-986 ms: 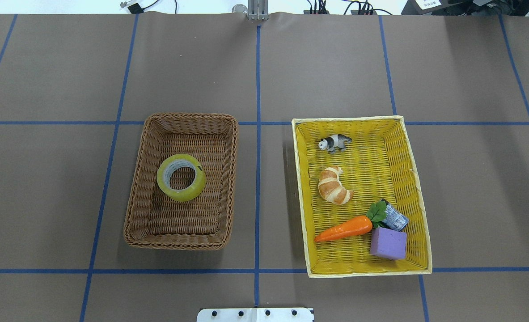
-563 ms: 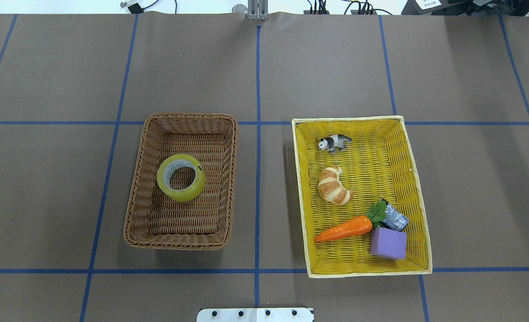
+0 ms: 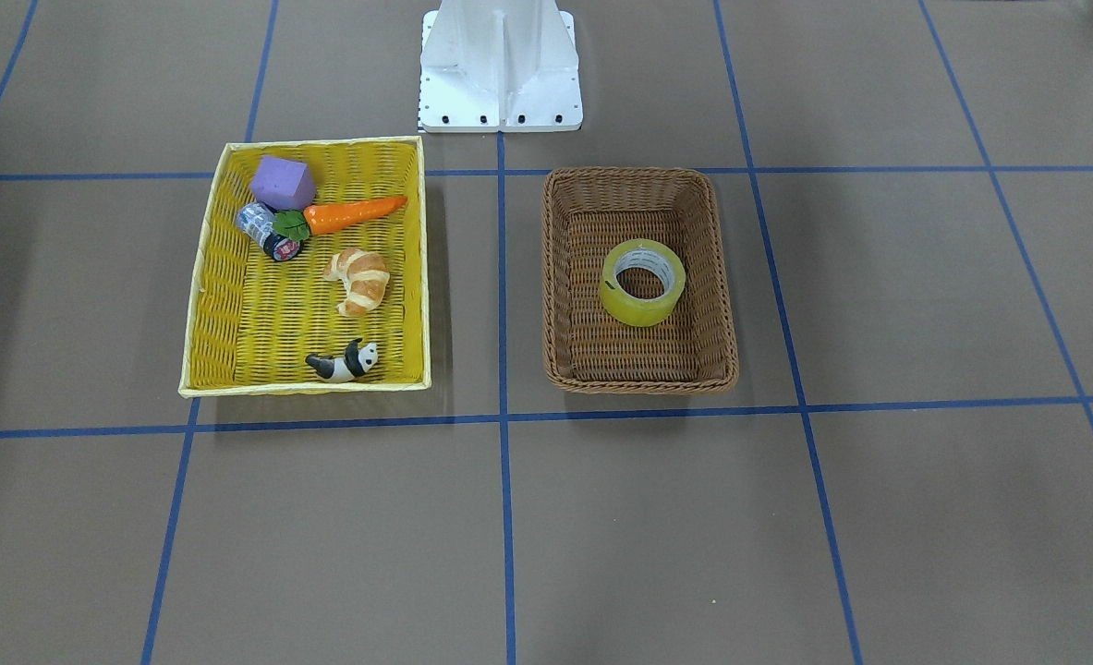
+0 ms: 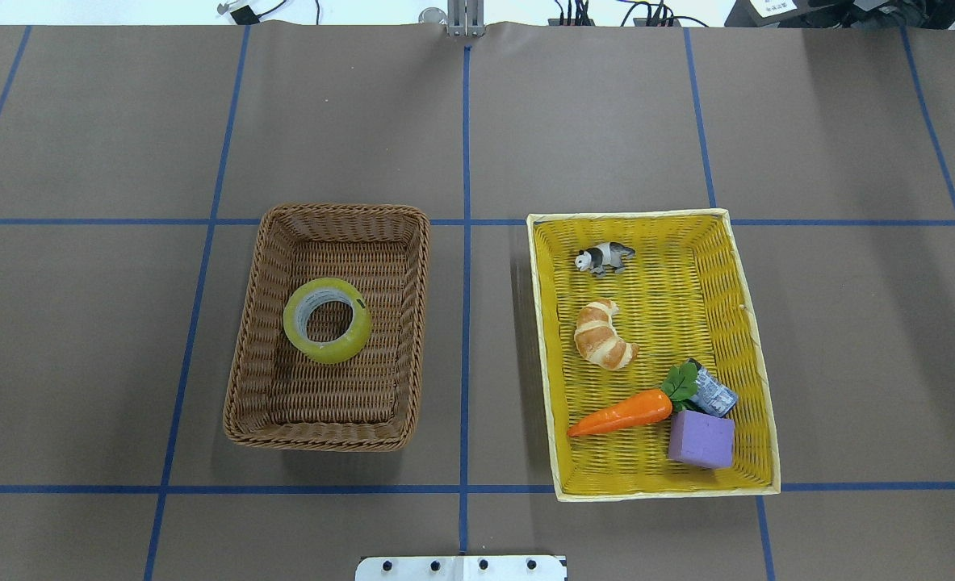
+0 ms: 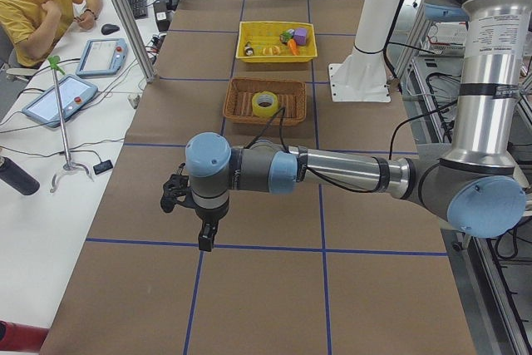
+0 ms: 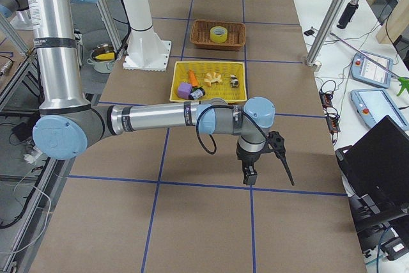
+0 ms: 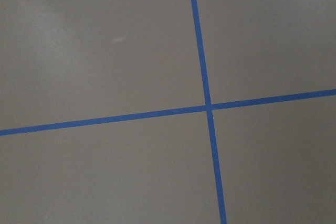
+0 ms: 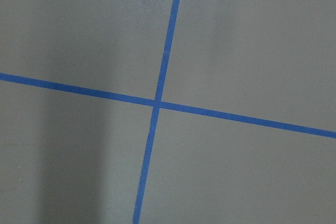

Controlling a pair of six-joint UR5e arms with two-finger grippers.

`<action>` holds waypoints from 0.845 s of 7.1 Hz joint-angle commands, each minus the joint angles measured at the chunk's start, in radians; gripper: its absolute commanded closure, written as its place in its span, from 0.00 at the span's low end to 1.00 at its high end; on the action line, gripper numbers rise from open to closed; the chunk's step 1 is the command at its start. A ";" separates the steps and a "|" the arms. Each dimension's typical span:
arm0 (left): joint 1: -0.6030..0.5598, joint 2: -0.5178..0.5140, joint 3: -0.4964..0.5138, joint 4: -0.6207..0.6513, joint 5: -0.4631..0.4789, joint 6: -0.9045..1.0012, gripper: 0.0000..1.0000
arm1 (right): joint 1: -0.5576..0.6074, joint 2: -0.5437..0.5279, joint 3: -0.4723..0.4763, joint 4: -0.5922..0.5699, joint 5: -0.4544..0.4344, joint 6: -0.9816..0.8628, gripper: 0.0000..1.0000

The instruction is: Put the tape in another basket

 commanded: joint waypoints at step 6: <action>0.023 0.027 0.028 -0.058 0.010 -0.011 0.01 | 0.000 -0.017 0.004 0.000 0.020 0.029 0.00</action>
